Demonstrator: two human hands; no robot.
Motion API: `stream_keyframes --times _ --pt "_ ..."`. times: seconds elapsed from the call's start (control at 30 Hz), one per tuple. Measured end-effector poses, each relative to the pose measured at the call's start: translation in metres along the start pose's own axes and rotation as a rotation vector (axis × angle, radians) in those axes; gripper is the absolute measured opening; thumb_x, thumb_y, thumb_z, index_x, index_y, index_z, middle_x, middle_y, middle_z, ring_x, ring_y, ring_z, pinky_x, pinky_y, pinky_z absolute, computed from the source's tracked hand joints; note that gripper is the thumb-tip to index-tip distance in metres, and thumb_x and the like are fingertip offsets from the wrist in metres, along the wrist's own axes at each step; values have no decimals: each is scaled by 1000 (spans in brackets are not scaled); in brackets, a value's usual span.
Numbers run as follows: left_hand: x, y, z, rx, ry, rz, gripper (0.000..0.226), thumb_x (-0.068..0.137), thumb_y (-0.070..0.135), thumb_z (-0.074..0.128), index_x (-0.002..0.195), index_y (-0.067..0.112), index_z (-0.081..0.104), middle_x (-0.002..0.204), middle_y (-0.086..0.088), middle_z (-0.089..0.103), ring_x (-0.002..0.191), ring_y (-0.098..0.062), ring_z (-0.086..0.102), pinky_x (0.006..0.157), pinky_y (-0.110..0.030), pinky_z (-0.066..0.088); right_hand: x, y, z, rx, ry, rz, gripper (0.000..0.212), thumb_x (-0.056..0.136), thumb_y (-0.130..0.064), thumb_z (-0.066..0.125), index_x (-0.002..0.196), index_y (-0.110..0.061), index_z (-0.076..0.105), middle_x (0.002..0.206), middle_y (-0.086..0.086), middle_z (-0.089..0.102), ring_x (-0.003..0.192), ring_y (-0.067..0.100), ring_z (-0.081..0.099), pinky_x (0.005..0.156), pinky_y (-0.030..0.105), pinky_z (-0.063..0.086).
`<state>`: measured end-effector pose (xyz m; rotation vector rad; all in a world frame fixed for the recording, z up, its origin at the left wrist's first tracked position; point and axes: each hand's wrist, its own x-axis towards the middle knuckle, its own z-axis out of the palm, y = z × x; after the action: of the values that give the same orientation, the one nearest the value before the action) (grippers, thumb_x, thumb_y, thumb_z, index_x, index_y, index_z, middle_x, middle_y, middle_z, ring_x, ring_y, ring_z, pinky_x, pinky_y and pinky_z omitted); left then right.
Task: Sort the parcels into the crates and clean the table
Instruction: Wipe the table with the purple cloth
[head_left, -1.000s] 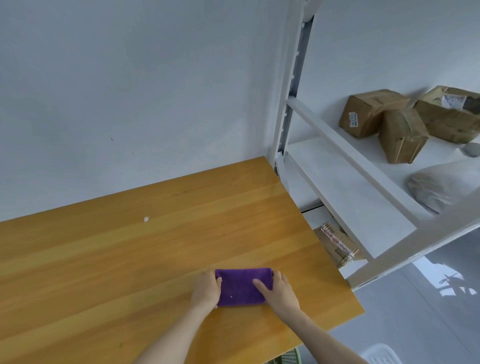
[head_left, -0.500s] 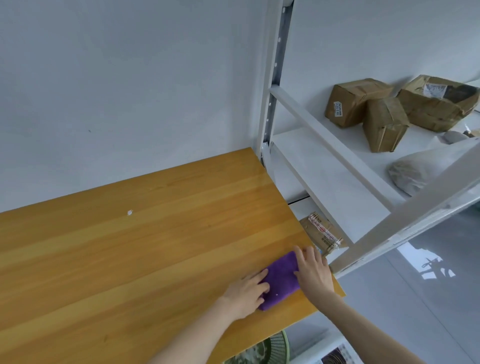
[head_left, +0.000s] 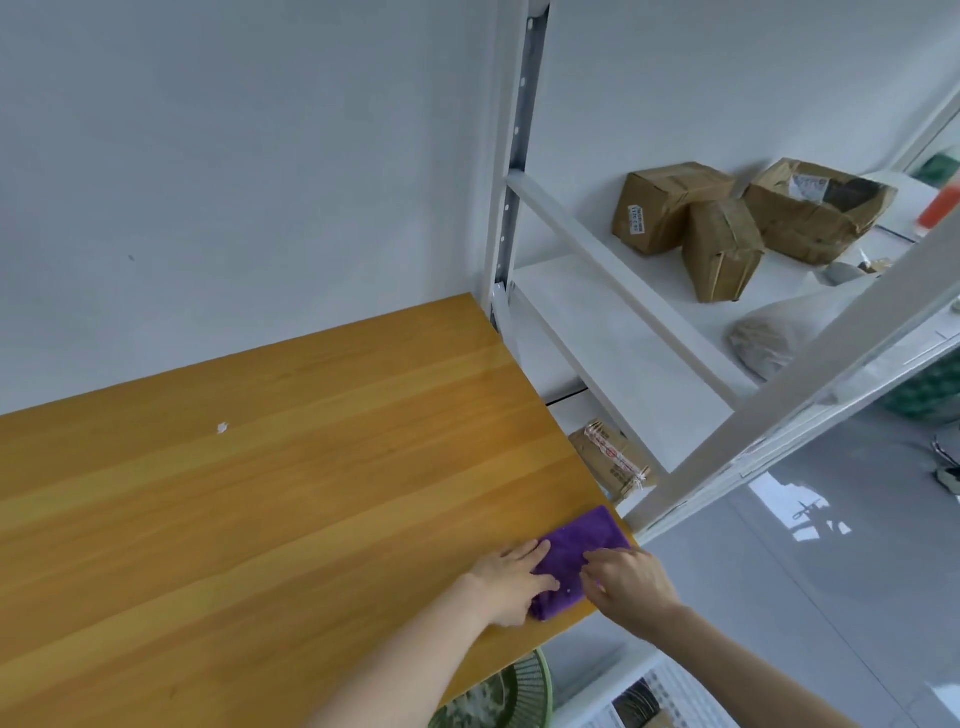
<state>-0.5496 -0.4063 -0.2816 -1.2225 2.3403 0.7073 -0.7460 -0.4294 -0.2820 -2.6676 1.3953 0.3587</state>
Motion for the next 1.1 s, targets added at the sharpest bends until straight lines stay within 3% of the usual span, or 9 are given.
stream_keyframes --times 0.07,0.13,0.2,0.27,0.37,0.43,0.57,0.93,1.1 --pt "-9 -8 -1 -1 -17 -30 57 99 19 35 151 31 12 159 -5 -11 146 -21 -9 118 -42 4 19 -13 -13 59 -74 52 42 80 -35 39 43 -23 55 47 -11 53 44 9 53 49 23 50" --pt "-25 -25 -1 -61 33 -116 59 100 21 33 152 30 4 159 -3 -10 146 -20 -8 118 -44 4 43 -33 -36 42 -29 60 32 80 -29 49 50 -21 59 54 -7 56 54 15 57 54 28 51" --pt "-59 -56 3 -190 113 -277 59 101 20 31 152 24 2 159 -3 -6 147 -20 -5 118 -45 7 78 -68 -55 157 -67 0 25 89 -25 45 91 -18 69 92 0 67 86 24 63 74 34 53" --pt "-96 -91 7 -328 144 -457 58 102 19 30 152 19 1 159 -2 -7 147 -21 -3 119 -45 7 112 -104 -71 258 -232 -27 38 95 -24 40 131 -20 53 129 5 57 115 27 56 91 36 48" --pt "-155 -150 16 -464 179 -683 57 103 21 30 152 13 2 159 -5 -5 147 -23 -2 118 -46 9 159 -163 -86 259 -425 -176 51 101 -24 38 150 -17 26 157 4 23 138 26 33 109 39 36" --pt "-187 -183 25 -523 196 -794 56 103 22 29 152 12 4 159 -7 -3 147 -24 0 118 -46 9 184 -197 -92 242 -481 -243 57 102 -23 38 153 -16 13 160 1 4 143 25 22 113 38 30" --pt "-243 -258 44 -537 185 -930 56 100 15 27 152 11 5 159 -6 -3 147 -22 0 118 -45 10 234 -277 -95 313 -511 -278 60 101 -19 36 153 -16 7 160 -2 -6 145 23 16 113 37 29" --pt "-255 -368 51 -645 121 -862 59 99 10 26 152 10 0 159 -3 -8 147 -17 -2 120 -34 9 330 -406 -97 138 -408 -299 63 96 -7 42 152 -15 13 157 -2 -23 145 28 6 108 42 33" --pt "-255 -371 55 -691 155 -839 56 101 10 25 152 11 1 159 0 -8 146 -17 7 115 -31 26 342 -417 -94 62 -386 -257 67 97 -11 41 152 -9 3 159 2 -13 145 30 3 115 43 24"
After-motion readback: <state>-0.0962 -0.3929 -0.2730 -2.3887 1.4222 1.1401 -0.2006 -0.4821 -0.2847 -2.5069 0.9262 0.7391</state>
